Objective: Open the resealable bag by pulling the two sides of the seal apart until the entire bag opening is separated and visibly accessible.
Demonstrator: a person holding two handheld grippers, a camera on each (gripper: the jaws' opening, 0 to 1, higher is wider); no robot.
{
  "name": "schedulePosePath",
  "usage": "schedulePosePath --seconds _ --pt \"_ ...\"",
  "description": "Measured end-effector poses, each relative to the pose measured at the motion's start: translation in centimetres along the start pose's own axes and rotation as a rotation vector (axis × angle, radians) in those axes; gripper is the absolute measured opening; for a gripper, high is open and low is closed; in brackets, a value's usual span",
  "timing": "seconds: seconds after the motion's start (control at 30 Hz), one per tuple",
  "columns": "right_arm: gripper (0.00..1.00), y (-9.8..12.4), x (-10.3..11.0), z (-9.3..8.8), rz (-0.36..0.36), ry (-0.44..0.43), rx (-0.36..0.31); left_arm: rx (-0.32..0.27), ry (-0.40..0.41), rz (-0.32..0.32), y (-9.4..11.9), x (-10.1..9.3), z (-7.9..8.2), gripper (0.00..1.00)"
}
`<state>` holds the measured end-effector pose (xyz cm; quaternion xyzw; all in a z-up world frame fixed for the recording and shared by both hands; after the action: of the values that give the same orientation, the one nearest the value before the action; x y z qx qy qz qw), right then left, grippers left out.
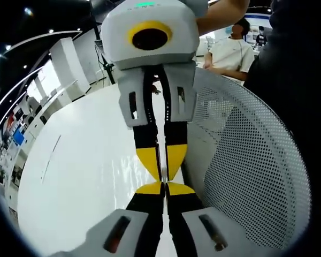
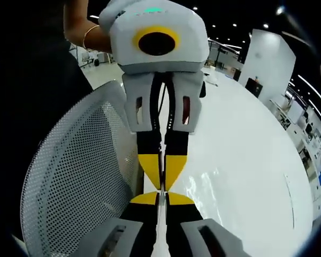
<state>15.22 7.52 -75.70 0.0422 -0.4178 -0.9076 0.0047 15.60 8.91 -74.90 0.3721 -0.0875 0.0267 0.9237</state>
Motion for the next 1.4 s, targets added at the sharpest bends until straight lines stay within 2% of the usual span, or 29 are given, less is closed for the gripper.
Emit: schedulePosePath --seconds 0.2,0.33,0.67,0.93,1.0,1.4 --pt "0.0 -0.25 -0.03 0.01 -0.001 -0.005 0.012 0.01 -0.008 -0.001 -0.02 0.04 -0.18 0.0" --pt "0.0 -0.16 -0.41 -0.03 -0.012 -0.011 0.017 0.011 0.012 0.032 -0.04 0.33 -0.16 0.0" --pt "0.0 -0.83 0.38 -0.36 0.005 0.013 0.027 0.051 0.011 -0.001 -0.37 -0.44 -0.47 0.0" --pt "0.0 -0.6 0.31 -0.3 -0.002 -0.008 0.006 0.041 0.034 0.007 -0.2 -0.3 -0.37 0.0" --pt "0.0 -0.61 0.34 -0.31 -0.002 -0.007 0.008 0.038 0.069 0.003 -0.2 -0.28 -0.42 0.0" --pt "0.0 -0.5 0.17 -0.27 -0.007 -0.014 -0.004 0.034 0.065 0.013 0.11 -0.15 -0.44 0.0"
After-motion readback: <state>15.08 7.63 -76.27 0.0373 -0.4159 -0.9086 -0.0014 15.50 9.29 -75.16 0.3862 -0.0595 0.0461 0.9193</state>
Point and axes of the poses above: the point that each gripper's makers call its tool centre point, and the gripper's own axes: y roughly backward along the fingers, x roughly to its left, z roughly out of its top, the point moved 2 cm from there along y, roughly backward along the fingers, and after that the axes turned 2 degrees about z, right-handed, at the moved point
